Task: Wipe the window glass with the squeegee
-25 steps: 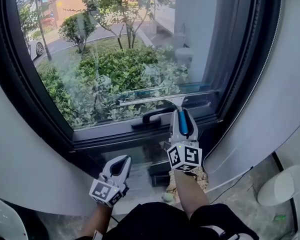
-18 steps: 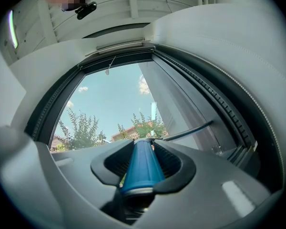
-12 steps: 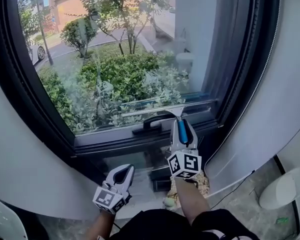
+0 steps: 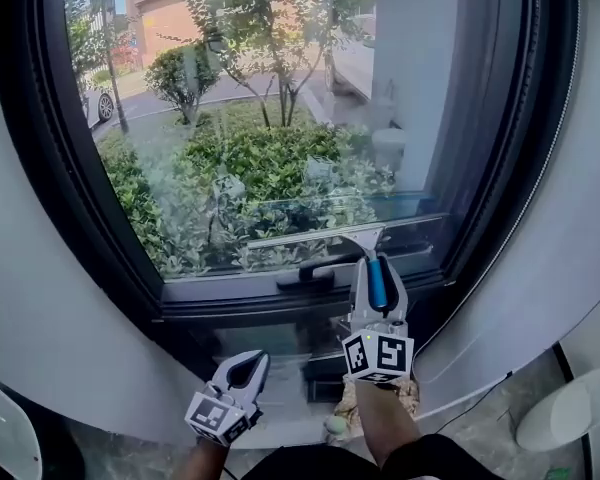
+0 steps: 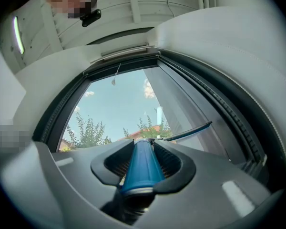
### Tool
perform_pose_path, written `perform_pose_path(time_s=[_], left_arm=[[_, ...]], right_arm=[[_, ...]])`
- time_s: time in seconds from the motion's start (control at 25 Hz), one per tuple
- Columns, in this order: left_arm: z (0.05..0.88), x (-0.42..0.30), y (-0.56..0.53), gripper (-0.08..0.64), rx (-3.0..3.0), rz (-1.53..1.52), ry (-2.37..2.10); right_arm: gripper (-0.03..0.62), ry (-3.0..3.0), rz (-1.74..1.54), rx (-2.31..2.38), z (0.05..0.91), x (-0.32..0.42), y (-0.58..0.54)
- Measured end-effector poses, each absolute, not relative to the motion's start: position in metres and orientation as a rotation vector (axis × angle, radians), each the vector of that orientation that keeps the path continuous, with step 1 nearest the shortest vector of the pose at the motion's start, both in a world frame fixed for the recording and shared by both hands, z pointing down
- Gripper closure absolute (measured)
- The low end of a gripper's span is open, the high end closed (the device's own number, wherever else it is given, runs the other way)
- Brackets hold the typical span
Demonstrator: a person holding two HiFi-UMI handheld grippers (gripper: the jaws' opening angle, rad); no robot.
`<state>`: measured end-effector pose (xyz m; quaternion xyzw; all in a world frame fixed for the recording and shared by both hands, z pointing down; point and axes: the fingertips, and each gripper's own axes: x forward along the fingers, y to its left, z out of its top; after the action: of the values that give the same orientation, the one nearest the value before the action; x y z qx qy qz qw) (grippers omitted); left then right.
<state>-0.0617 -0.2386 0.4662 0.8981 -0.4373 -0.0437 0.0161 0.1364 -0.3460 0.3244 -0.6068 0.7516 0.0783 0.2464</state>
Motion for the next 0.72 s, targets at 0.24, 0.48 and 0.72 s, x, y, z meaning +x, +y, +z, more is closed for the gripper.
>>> perform_pose_path(time_s=[0.24, 0.48, 0.72], left_arm=[[0.443, -0.067, -0.230, 0.558, 2.831, -0.162, -1.383], [0.407, -0.089, -0.244, 0.558, 2.888, -0.213, -1.405], [0.384, -0.099, -0.259, 0.558, 2.916, -0.306, -1.432]], right_arm=[[0.459, 1.954, 0.423, -1.470, 0.215, 0.116, -0.345], [0.460, 1.801, 0.588, -1.417, 0.112, 0.096, -0.358], [0.460, 1.722, 0.616, -1.381, 0.061, 0.083, -0.369]])
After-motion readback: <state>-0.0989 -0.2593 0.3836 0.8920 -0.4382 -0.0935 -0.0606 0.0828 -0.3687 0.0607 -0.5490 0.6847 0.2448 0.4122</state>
